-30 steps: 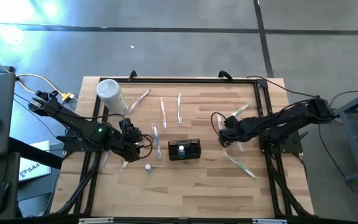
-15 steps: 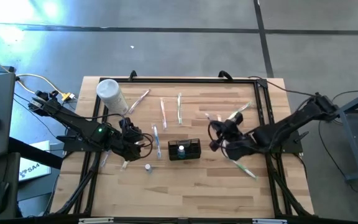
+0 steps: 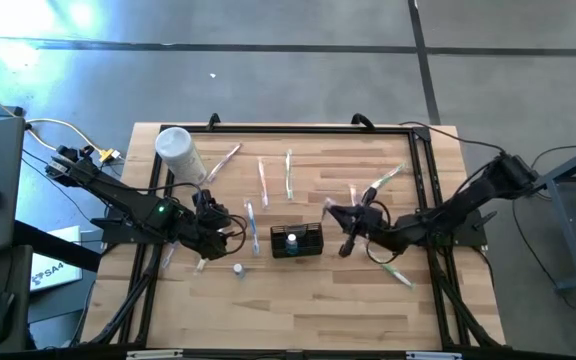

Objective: Pick & Place toothbrushing station
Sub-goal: Put the right purple toothbrush into the black wire organizer

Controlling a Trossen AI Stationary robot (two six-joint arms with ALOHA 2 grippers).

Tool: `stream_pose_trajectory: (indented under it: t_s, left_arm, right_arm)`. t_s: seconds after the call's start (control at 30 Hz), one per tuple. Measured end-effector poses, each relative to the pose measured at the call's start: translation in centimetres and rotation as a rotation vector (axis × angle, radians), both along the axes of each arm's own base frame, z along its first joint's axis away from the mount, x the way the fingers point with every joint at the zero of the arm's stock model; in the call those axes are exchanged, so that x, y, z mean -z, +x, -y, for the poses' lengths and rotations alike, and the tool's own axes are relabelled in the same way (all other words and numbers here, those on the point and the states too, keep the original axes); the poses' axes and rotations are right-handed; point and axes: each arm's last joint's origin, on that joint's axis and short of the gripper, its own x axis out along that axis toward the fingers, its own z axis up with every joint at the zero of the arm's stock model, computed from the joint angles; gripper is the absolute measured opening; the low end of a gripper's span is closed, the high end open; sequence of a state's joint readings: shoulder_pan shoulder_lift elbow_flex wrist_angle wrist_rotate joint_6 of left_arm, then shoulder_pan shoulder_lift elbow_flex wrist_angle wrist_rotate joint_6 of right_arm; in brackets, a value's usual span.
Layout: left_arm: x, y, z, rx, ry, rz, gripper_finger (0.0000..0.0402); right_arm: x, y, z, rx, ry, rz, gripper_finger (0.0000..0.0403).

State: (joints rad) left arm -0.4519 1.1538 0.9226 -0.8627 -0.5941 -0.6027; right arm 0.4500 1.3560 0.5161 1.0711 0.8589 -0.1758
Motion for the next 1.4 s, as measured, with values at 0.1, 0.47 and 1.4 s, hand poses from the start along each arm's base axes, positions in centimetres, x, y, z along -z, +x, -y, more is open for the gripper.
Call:
stream_pose_trajectory:
  t_s: [0.1, 0.47, 1.4]
  left_arm:
    - [0.0, 0.0, 0.0, 0.008, 0.019, -0.001, 0.0303]
    - [-0.1, 0.1, -0.1, -0.004, 0.046, 0.014, 0.0303]
    - [-0.1, 0.1, -0.1, -0.005, 0.044, 0.016, 0.0303]
  right_arm:
    - [0.7, 0.1, 0.2, -0.049, 0.016, -0.006, 0.0003]
    - [4.0, 2.6, 1.3, -0.09, 0.034, -0.024, 0.0003]
    - [7.6, 3.7, 1.5, -0.103, 0.202, -0.078, 0.0003]
